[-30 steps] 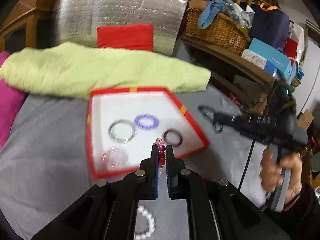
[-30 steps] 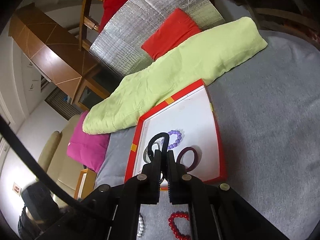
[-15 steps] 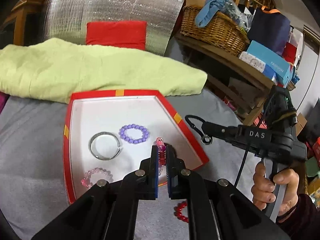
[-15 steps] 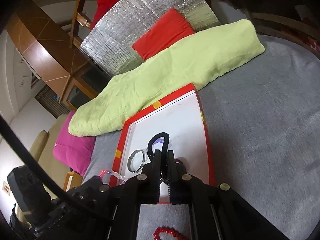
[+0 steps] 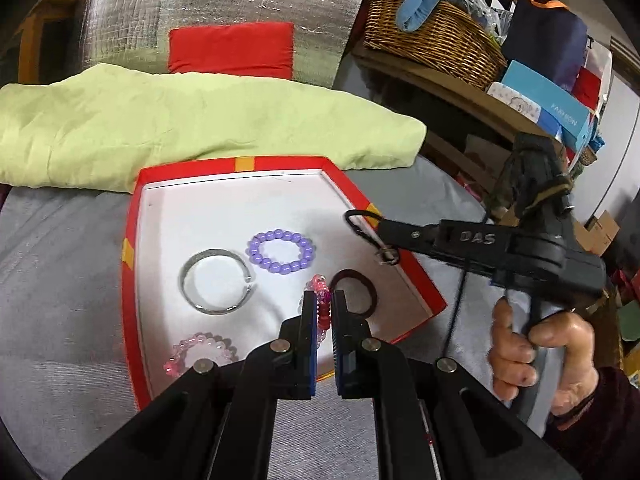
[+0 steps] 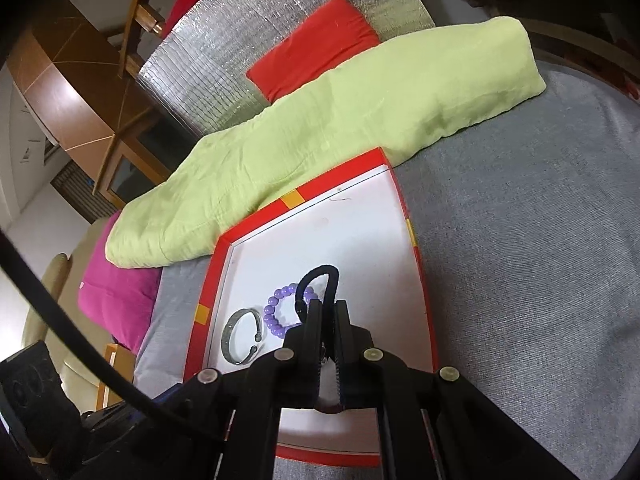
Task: Organize jewelry
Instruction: 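Carry the pink strand and black clip over the red box with both tools, then lower the pink strand and black clip toward the box interior, still gripped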
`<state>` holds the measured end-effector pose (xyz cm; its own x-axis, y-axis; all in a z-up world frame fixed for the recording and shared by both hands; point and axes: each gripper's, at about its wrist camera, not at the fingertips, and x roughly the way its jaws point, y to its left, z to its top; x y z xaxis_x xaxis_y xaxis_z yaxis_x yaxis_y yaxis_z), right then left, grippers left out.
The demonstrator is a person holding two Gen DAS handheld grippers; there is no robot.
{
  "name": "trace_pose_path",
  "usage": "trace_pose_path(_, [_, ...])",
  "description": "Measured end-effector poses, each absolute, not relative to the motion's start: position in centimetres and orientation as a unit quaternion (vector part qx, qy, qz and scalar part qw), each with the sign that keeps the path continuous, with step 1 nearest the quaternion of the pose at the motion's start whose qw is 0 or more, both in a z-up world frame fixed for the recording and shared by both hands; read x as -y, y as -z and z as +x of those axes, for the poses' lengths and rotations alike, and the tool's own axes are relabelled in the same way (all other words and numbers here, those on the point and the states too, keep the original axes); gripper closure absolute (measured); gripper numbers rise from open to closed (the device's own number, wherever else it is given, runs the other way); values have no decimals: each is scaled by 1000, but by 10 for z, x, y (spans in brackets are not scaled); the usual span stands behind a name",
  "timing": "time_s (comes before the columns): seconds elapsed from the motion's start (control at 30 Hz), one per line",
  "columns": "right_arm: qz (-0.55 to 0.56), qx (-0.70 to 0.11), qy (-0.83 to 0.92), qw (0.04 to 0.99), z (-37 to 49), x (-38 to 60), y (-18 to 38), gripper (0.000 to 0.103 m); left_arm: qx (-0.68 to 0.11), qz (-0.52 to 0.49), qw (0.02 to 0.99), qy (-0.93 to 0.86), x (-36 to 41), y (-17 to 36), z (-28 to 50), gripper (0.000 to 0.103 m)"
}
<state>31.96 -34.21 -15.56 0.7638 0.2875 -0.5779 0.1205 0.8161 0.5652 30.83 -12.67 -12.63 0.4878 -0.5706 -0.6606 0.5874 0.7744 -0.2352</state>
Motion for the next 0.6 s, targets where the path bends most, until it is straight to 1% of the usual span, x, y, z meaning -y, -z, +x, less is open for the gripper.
trace_pose_path(0.2, [302, -323, -44, 896, 307, 344, 146, 97, -374, 14, 869, 325, 126, 127, 306, 96])
trace_pose_path(0.6, [286, -325, -25, 901, 296, 343, 144, 97, -346, 83, 885, 301, 138, 126, 289, 96])
